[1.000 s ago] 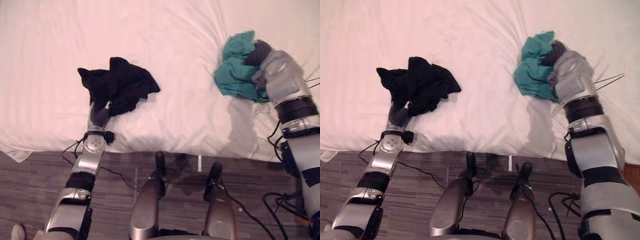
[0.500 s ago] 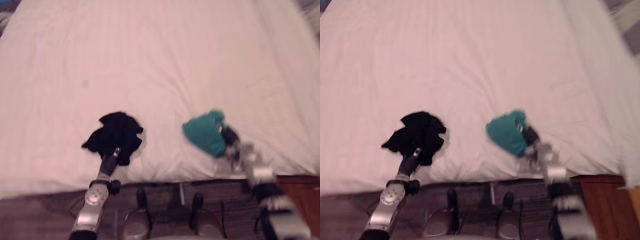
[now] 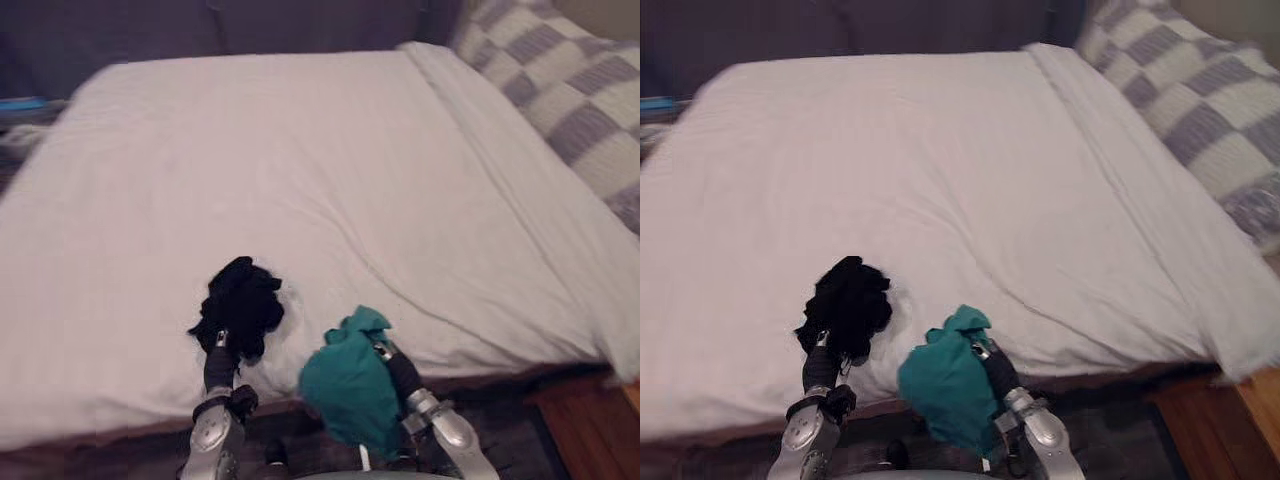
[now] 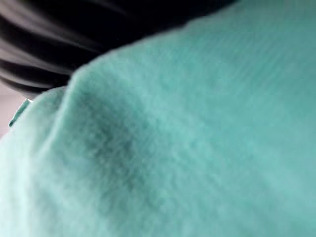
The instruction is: Tidy the bed and pick cloth on bed and put in laundry
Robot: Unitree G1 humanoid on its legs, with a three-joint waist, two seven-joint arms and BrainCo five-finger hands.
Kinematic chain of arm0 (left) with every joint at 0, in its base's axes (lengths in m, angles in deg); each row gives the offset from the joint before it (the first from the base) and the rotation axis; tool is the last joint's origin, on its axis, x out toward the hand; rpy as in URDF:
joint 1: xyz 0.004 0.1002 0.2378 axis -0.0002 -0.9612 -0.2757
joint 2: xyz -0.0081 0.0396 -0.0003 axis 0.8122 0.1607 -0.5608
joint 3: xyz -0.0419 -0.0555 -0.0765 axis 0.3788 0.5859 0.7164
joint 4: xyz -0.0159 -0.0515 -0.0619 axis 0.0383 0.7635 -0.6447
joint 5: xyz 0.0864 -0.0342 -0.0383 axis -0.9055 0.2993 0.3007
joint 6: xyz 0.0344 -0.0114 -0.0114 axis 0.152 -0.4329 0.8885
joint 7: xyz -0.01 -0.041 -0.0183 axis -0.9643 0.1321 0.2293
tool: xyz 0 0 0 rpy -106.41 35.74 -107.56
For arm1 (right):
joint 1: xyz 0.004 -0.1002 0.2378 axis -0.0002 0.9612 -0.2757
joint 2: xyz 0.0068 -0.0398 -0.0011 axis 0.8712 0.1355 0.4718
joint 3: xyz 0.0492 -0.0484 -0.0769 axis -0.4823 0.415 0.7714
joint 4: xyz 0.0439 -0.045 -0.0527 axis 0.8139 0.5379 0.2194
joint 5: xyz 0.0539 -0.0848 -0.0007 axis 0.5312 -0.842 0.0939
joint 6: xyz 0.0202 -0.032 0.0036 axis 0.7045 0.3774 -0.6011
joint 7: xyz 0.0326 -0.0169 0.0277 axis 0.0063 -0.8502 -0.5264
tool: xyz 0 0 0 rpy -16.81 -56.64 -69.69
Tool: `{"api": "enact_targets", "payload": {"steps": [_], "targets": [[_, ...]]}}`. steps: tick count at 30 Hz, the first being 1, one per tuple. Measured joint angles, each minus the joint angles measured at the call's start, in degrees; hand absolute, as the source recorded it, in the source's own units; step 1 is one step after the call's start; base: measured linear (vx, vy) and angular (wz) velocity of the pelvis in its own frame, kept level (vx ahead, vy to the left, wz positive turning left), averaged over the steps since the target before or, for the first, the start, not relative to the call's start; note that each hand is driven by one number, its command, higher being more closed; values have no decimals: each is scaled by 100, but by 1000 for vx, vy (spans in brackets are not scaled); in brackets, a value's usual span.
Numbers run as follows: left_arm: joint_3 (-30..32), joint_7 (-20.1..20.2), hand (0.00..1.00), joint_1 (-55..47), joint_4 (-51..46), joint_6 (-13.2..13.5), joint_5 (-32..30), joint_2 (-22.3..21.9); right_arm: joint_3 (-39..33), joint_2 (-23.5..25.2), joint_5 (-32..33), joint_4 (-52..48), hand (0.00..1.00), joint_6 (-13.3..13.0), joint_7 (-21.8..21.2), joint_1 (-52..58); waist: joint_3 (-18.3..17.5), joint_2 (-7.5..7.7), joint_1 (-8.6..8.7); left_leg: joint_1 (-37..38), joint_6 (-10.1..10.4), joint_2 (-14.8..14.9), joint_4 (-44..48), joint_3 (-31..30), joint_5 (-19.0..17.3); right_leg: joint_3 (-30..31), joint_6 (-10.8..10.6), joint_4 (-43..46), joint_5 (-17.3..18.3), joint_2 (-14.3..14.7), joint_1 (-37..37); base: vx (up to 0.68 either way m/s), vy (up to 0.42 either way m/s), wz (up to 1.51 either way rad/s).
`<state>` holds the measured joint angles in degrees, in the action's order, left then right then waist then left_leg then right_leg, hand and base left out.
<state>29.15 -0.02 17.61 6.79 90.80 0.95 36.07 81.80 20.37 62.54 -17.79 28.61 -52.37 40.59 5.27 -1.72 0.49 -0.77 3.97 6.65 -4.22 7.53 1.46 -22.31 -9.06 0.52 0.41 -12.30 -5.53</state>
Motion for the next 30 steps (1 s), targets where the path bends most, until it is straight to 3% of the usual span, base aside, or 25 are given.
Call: {"api": "enact_targets", "payload": {"steps": [1, 3, 4, 5, 6, 7, 8, 9, 11, 13, 14, 15, 16, 17, 18, 19, 20, 21, 22, 23, 24, 25, 26, 29, 30], "targets": [[5, 53, 100, -67, -40, 14, 52, -5, 57, 61, -7, 26, 100, 1, 198, -31, -73, 80, -25, -57, -657, -33, -97, 392, -31, -807, -26, -100, 6, -106, -358, 81, -4, 263], [29, 157, 100, -71, -34, 28, 70, -8, 48, 63, -13, 26, 100, 1, 423, -77, -96, 104, -87, -162, -1028, -30, -22, 1018, -113, -1473, -55, -163, 19, -203, -617, 76, 35, 236], [9, 224, 100, -69, -24, 29, 77, -42, -58, 12, -37, 29, 100, 12, 608, -146, -87, 71, -158, -410, -1399, 150, 397, 1860, -10, -2074, -111, -41, 59, -264, -824, 79, 73, 252], [-1, 296, 100, -84, -20, 38, 77, -76, -124, -55, -51, 30, 100, 34, 779, -198, -85, -58, -199, -573, -1861, 300, 881, 2448, 515, -2455, -167, 175, 128, -309, -992, 101, 157, 342], [-106, 378, 100, -93, 76, 44, 81, -169, -273, -237, -54, 104, 100, 74, 1044, -261, -41, -286, -190, -674, -1744, 238, 1095, 3044, 814, -2997, -129, 989, 334, -540, -1132, 21, 178, 340], [-178, 394, 100, -81, 32, 118, 124, -232, -333, -350, -61, 138, 100, 92, 1158, -366, -10, -461, -148, -743, -1744, 167, 927, 3198, 915, -2890, -87, 886, 768, -219, -1119, -47, 165, 312], [-162, 407, 100, -72, -38, 142, 143, -181, -332, -356, -61, 138, 100, 93, 1246, -444, 26, -382, -169, -744, -1774, 8, 765, 3214, 883, -2909, 6, 585, 751, -70, -1073, -119, 100, 310], [-142, 439, 100, -38, 56, 206, 198, -59, -380, -343, -49, 254, 100, 90, 1426, -494, -1, -302, -147, -712, -1431, -88, 827, 3419, 177, -3420, -276, 575, 772, -22, -1340, -68, 44, 246], [-147, 429, 100, -96, 216, 176, 276, -126, -406, -377, -39, 335, 100, 137, 1577, -544, 17, -211, -299, -721, -1332, -209, 937, 3486, 107, -3895, -296, 1177, 874, -304, -1437, 38, 65, 194], [-133, 406, 100, -200, 247, 38, 371, -184, -398, -326, -5, 351, 100, 155, 1704, -584, 105, -161, -433, -653, -1422, -507, 917, 3062, -43, -3885, 127, 2527, 1001, -916, -1397, 39, 147, 126], [-159, 420, 100, -168, 268, -17, 370, -153, -418, -275, 7, 351, 100, 157, 1795, -567, 134, -129, -386, -634, -1386, -687, 925, 2625, -105, -3385, 975, 3632, 1038, -1310, -1139, 69, 132, 186], [-221, 478, 100, -23, 429, -20, 358, -30, -444, -130, 31, 342, 100, 161, 1973, -545, 234, -34, -235, -614, -1301, -863, 834, 2061, -67, -2136, 752, 4277, 1331, -1061, -569, 80, 94, 210], [-269, 522, 100, 94, 536, -25, 357, 35, -468, -63, 36, 318, 100, 161, 2069, -510, 299, -10, -156, -531, -1224, -947, 677, 1821, -32, -1675, 608, 4348, 1419, -825, -367, 85, 38, 251], [-386, 550, 100, 346, 868, -42, 343, 115, -562, 37, 68, 318, 100, 160, 2212, -344, 374, -41, 13, -287, -818, -1078, 259, 1554, -198, -981, 458, 4205, 1568, -324, 18, 131, -11, 268], [-429, 557, 100, 528, 1084, -65, 301, 313, -653, 319, 128, 284, 100, 134, 2348, -160, 378, 518, 184, -441, -1056, -1169, 1206, 1550, -802, -164, 481, 3866, 1648, -376, 579, 159, -55, 241], [-462, 564, 100, 536, 1097, -50, 282, 392, -680, 348, 149, 206, 100, 119, 2356, -76, 425, 569, 168, -608, -1597, -1027, 1893, 1399, -812, 36, 389, 3839, 1695, -409, 775, 166, -102, 188], [-585, 609, 100, 598, 1264, -45, 223, 410, -773, 388, 204, 135, 100, 23, 2368, 117, 503, 506, 195, -498, -1228, -913, 2063, 829, -959, 508, 183, 3564, 1844, -316, 981, 170, -130, 126], [-700, 650, 100, 714, 1516, -71, 193, 431, -842, 413, 266, 200, 100, 26, 2459, 226, 543, 523, 215, -302, -1094, -990, 1969, 568, -923, 1200, 229, 2908, 1809, -99, 1070, 262, -123, 164], [-834, 680, 100, 757, 1666, -68, 190, 411, -988, 417, 346, 217, 100, 36, 2550, 422, 496, 442, 232, -171, -1099, -1006, 1799, 331, -867, 1639, 309, 2217, 1503, 254, 1136, 217, -81, 138], [-890, 686, 100, 741, 1675, -60, 191, 426, -1025, 430, 396, 218, 100, 22, 2582, 492, 487, 395, 218, -65, -1075, -1041, 1664, 275, -854, 1687, 327, 2046, 1295, 293, 1165, 266, -59, 117], [-975, 754, 100, 669, 1674, 5, 191, 468, -1064, 423, 497, 278, 100, 12, 2660, 556, 394, 466, 199, 203, -1029, -1157, 1304, 162, -757, 1722, 369, 1720, 751, 303, 1173, 180, -46, 62], [-979, 763, 100, 636, 1676, 5, 191, 464, -1068, 416, 509, 314, 100, 12, 2684, 543, 324, 467, 176, 243, -1048, -1183, 1228, 137, -727, 1720, 389, 1577, 614, 314, 1162, 265, -85, 50], [-979, 764, 100, 584, 1676, 1, 195, 450, -1080, 412, 539, 403, 100, 0, 2698, 458, 176, 424, 175, 245, -1035, -1227, 1158, 69, -692, 1690, 476, 1172, 207, 413, 1072, 170, -80, 22], [-1037, 788, 100, 586, 1675, -11, 198, 345, -1290, 407, 664, 721, 100, -69, 2696, 203, 39, 255, 177, 258, -948, -1185, 1079, 73, -638, 1707, 502, 423, -364, 546, 832, 184, -42, 0], [-1373, 788, 100, 570, 1980, -30, 197, 327, -1409, 492, 706, 962, 100, -71, 2803, 224, -205, 313, 197, 637, -624, -867, 283, 349, -395, 1750, 725, -593, -835, 940, 389, 82, -10, -4]]}}
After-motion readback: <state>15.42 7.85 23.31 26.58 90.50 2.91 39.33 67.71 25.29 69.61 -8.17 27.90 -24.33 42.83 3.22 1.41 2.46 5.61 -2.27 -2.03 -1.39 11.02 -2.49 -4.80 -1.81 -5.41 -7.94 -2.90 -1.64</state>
